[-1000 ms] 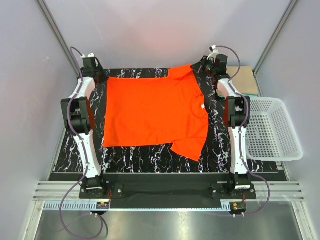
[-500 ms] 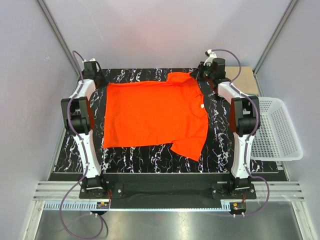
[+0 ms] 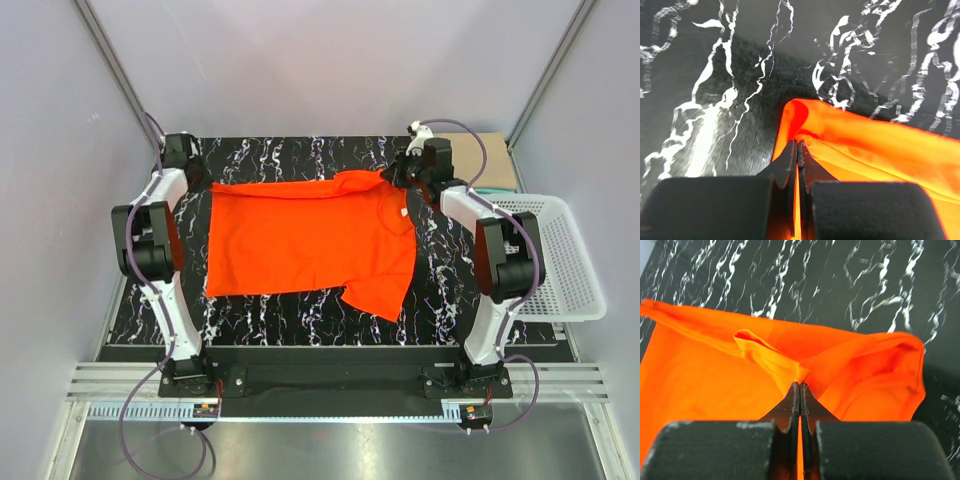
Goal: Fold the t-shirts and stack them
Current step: Fold the tshirt
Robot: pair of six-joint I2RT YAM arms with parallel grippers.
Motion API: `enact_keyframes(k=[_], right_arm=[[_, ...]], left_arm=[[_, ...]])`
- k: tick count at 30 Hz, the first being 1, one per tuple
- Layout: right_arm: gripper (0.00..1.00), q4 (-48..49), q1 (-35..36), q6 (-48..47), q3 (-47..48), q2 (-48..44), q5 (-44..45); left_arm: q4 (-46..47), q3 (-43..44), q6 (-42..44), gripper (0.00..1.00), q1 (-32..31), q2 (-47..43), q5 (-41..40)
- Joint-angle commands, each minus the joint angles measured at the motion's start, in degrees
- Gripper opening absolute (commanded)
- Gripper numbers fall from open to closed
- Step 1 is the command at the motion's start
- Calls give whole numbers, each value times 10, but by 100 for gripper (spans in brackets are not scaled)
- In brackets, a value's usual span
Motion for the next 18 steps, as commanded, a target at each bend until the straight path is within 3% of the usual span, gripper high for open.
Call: enact_keyframes(k=[1, 9, 18], right_arm=[[0, 25, 7, -15, -38, -55, 25], [0, 20, 7, -15, -90, -91, 33], [0, 53, 22, 11, -158, -100, 42]], left_arm=[[21, -19, -4, 0, 4, -59, -23], [29, -103, -28, 0, 3, -94, -12], [15, -131, -21, 0, 0, -104, -20]])
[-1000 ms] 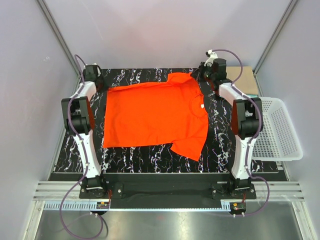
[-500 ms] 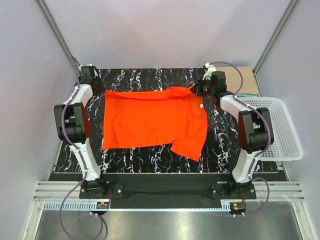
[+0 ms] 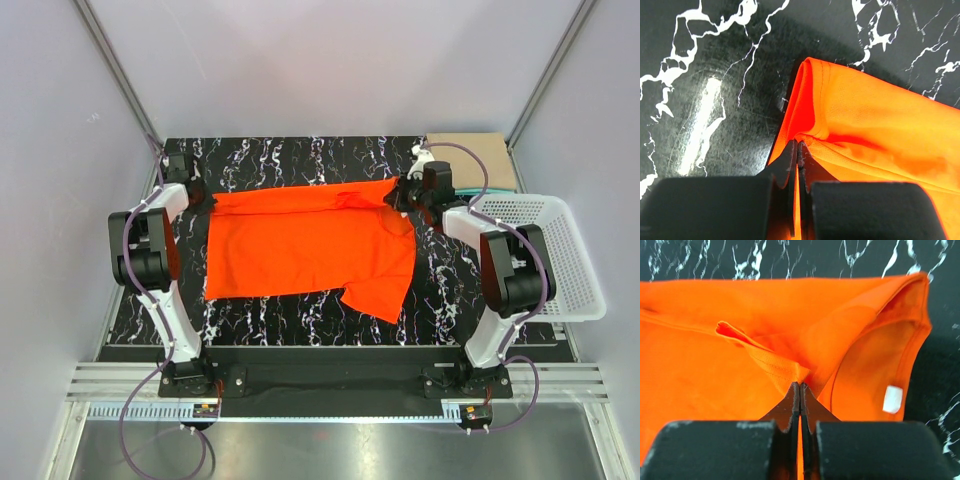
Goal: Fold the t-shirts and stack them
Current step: Fold the tshirt
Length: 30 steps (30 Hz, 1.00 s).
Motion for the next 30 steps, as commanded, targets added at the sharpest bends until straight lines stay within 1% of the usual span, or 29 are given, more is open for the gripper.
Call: enact_keyframes(k=[1, 3, 4, 5, 7, 12, 15, 22, 23, 28, 30], right_arm=[[0, 37, 11, 9, -17, -26, 15], [0, 40, 12, 10, -22, -31, 18], [0, 38, 11, 8, -24, -35, 22], [0, 37, 11, 8, -25, -38, 23], [0, 36, 11, 6, -25, -41, 23], [0, 12, 11, -2, -2, -53, 23], [0, -5, 13, -1, -5, -70, 26], [0, -12, 39, 10, -64, -120, 75], [0, -14, 52, 14, -68, -126, 86], [0, -17, 76, 42, -90, -131, 155], [0, 0, 82, 51, -103, -135, 159]], left_arm=[[11, 6, 3, 0, 0, -34, -12], [4, 12, 6, 0, 0, -32, -11], [4, 12, 7, 3, 0, -33, -11], [3, 12, 7, 3, 0, -33, -12], [0, 15, 7, 0, 0, -32, -11], [-11, 26, 5, 0, 0, -36, -16], [-17, 26, 4, 0, 0, -38, -16], [-19, 20, -7, 0, 0, -37, -11], [-20, 19, -8, 0, 0, -35, -10], [-16, 4, -12, 0, -2, -39, -9], [-18, 5, -11, 0, -1, -38, -9]])
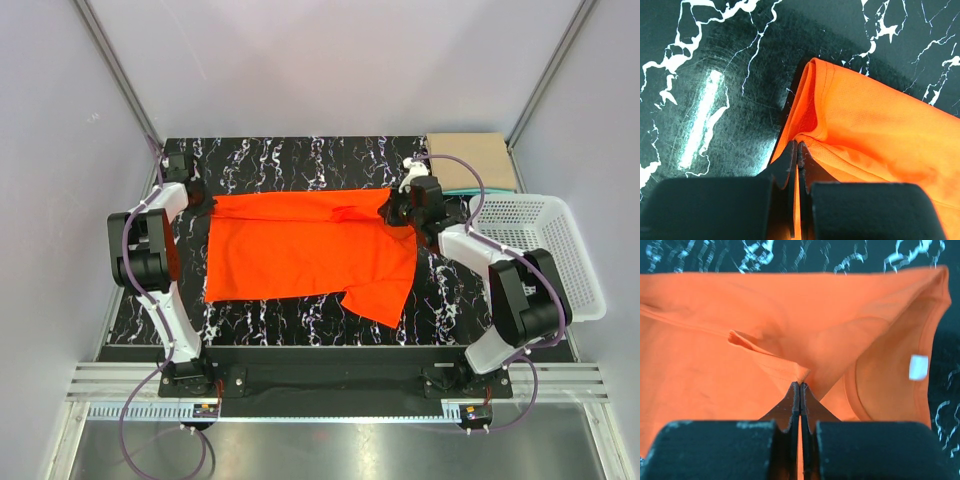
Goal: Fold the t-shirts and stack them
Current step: Fold the tshirt
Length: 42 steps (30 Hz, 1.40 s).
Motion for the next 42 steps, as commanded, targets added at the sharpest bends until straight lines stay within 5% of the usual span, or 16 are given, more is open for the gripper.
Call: enact_keyframes(k=[1, 11, 18, 24, 29, 33, 37, 42], right_arm=[[0, 18, 10, 21, -26, -26, 57], [0, 22, 18, 31, -72, -40, 120], [0, 21, 18, 28, -71, -42, 109], [0, 18, 17, 30, -79, -48, 88], [0, 18, 17, 31, -85, -51, 82], [22, -13, 18, 34, -87, -58, 77], [34, -75, 17, 38, -71, -90, 106], [36, -152, 17, 62, -20, -90, 120]], left_arm=[[6, 2, -5, 0, -1, -30, -5], [-1, -6, 2, 0, 0, -48, -12], [-3, -23, 6, 27, -4, -75, -11], [13, -76, -18, 25, -4, -127, -49], [-5, -76, -26, 37, -4, -131, -31], [-1, -99, -32, 42, -7, -125, -20], [-8, -103, -38, 43, -9, -118, -16], [-4, -83, -31, 44, -32, -126, 7]])
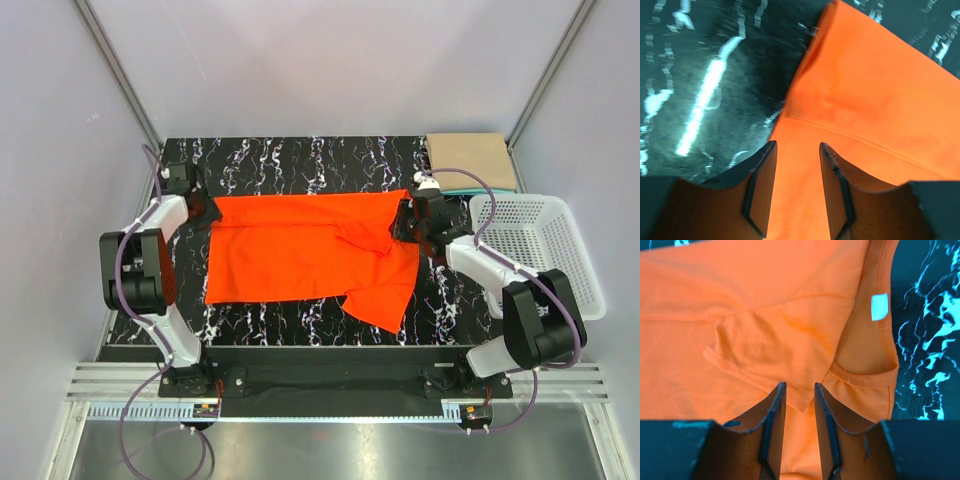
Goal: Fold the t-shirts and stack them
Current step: Fold the tshirt
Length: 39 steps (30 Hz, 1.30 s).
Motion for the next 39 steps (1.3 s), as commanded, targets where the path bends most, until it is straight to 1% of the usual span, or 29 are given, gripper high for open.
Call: enact_keyframes(k=[1, 4, 6, 9, 11, 12, 13, 15, 17, 18, 21, 22, 23, 24, 25, 26, 27, 29, 31, 33, 36, 39], right_arm=[[36, -51, 4, 20, 54, -6, 31], [39, -63, 4, 22, 81, 29, 36], [39, -66, 4, 19, 92, 51, 18], [39, -66, 4, 36, 92, 73, -2], [38, -76, 4, 55, 92, 83, 16], [39, -77, 4, 59, 92, 88, 44], [40, -71, 2, 59, 92, 90, 51], [42, -66, -9, 62, 107, 104, 56], [43, -88, -32, 75, 134, 119, 49], [47, -91, -46, 82, 138, 120, 48], [50, -71, -66, 86, 136, 125, 21], [50, -66, -74, 92, 136, 130, 7], [50, -57, -96, 95, 141, 135, -31], [50, -51, -105, 97, 143, 148, -47], [49, -42, -112, 97, 143, 153, -64], [48, -22, -124, 95, 144, 159, -98], [47, -11, -127, 91, 144, 166, -116], [47, 20, -136, 79, 150, 178, -153], [48, 29, -144, 80, 155, 189, -167], [48, 45, -154, 84, 165, 211, -199], [51, 57, -156, 91, 184, 240, -221], [51, 71, -157, 90, 196, 262, -236]], left_arm=[[13, 27, 3, 45, -30, -11, 29], [11, 46, 2, 46, -44, 1, 58], [12, 52, 1, 47, -48, 14, 74], [-7, 72, 3, 47, -48, 37, 60], [-21, 92, 5, 48, -48, 53, 39], [-36, 100, 5, 48, -47, 67, 32], [-41, 112, 4, 48, -47, 74, 27], [-36, 116, 1, 48, -49, 76, 46], [-18, 100, -5, 49, -55, 52, 80], [-14, 93, -5, 50, -80, 44, 88], [2, 76, -21, 51, -136, 16, 107], [22, 47, -28, 52, -150, 7, 137], [48, 29, -45, 53, -166, -11, 149], [92, -2, -56, 55, -198, -19, 155], [117, -14, -64, 56, -214, -24, 164], [139, -22, -80, 57, -229, -26, 191], [168, -26, -90, 57, -255, -23, 200], [206, -29, -116, 58, -287, -7, 228], [215, -19, -131, 58, -304, 9, 239], [210, -3, -137, 59, -328, 28, 230], [190, 19, -138, 59, -351, 58, 215], [200, 20, -147, 60, -360, 82, 216]])
